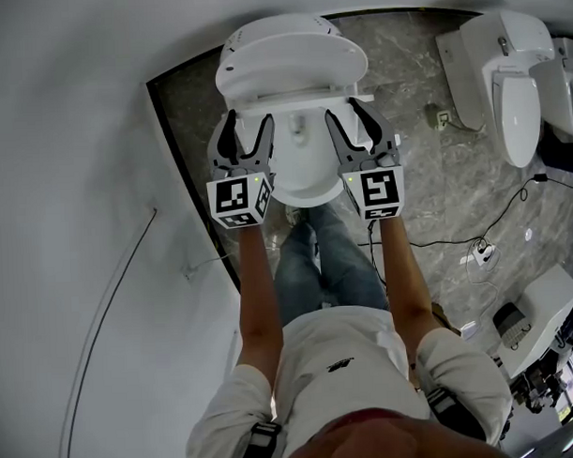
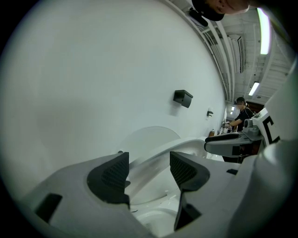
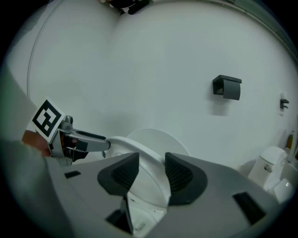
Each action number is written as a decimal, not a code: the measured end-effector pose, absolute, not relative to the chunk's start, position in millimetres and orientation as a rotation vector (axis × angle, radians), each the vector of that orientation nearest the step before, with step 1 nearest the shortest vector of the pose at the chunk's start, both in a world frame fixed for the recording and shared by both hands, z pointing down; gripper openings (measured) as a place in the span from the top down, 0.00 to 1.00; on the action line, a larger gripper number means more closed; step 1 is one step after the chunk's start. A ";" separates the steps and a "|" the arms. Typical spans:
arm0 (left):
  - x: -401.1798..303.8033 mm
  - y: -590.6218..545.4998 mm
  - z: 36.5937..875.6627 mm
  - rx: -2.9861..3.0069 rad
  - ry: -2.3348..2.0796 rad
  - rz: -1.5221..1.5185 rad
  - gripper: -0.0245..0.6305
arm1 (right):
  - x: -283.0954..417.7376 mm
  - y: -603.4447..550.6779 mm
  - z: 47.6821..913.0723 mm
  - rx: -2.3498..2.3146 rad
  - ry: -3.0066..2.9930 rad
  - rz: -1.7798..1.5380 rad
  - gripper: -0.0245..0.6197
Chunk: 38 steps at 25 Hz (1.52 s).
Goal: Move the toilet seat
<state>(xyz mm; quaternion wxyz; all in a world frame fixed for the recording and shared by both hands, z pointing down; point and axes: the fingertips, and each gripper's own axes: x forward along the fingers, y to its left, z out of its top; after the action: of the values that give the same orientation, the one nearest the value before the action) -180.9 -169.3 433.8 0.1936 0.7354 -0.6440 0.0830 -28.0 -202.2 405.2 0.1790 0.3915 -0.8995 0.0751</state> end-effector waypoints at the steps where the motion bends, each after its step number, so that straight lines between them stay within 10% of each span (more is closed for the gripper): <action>1: -181.4 -170.8 433.8 2.061 -1.810 0.230 0.51 | -28.3 -203.8 405.1 1.108 -2.544 0.210 0.67; 38: -191.6 -215.7 435.5 2.050 -1.879 0.347 0.51 | -40.1 -252.4 404.2 1.100 -2.528 0.147 0.71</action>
<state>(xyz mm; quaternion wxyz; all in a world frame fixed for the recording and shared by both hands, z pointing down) -191.6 -215.7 435.5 0.1687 0.7211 -0.6609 0.1220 -40.1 -252.4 404.2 0.1890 0.3914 -0.8991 0.0524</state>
